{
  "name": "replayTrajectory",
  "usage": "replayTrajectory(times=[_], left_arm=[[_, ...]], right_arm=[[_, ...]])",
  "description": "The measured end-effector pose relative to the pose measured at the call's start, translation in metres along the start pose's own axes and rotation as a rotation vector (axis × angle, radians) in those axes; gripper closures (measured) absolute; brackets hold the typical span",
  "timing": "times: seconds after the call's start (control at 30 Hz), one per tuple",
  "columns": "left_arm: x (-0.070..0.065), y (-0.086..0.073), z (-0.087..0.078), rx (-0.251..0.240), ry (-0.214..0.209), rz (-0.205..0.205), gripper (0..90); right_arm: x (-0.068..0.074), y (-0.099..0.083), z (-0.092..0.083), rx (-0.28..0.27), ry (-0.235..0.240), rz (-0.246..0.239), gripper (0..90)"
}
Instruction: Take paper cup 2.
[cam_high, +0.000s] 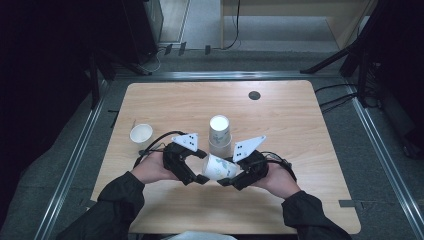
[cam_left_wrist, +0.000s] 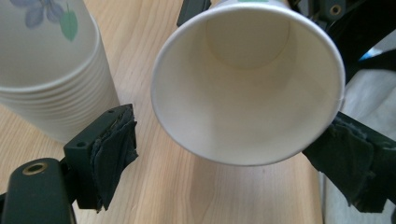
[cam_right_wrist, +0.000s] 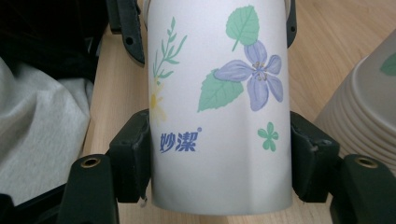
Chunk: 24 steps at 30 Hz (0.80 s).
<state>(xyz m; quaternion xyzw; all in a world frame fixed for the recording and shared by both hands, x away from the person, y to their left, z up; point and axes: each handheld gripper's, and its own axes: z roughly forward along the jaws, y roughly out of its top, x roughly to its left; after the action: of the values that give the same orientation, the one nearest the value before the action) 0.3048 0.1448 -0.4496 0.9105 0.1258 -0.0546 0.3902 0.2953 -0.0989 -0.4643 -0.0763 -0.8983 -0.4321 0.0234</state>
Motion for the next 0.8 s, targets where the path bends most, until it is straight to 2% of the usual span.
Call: replayTrajectory(times=[0.17,0.27,0.37,0.57,0.67,0.8], left_arm=[[-0.003,0.001,-0.005,-0.086,-0.016,-0.024,12.6],[-0.003,0.002,-0.006,-0.119,-0.021,-0.032,12.8],[-0.005,0.002,-0.008,-0.162,-0.029,-0.050,13.2],[-0.009,0.002,-0.008,-0.197,-0.017,-0.063,13.9],[-0.009,0.001,-0.010,-0.212,-0.017,-0.075,18.2],[-0.009,0.000,-0.012,-0.212,-0.018,-0.065,22.6]], right_arm=[[-0.001,0.001,-0.005,-0.052,0.014,0.007,33.8],[-0.001,0.002,-0.007,-0.080,0.024,0.013,33.8],[-0.001,0.003,-0.007,-0.088,0.030,0.015,33.8],[-0.003,0.006,-0.004,-0.118,0.060,0.036,33.7],[-0.002,0.007,-0.002,-0.114,0.066,0.039,33.7],[-0.003,0.007,-0.001,-0.107,0.074,0.037,33.9]])
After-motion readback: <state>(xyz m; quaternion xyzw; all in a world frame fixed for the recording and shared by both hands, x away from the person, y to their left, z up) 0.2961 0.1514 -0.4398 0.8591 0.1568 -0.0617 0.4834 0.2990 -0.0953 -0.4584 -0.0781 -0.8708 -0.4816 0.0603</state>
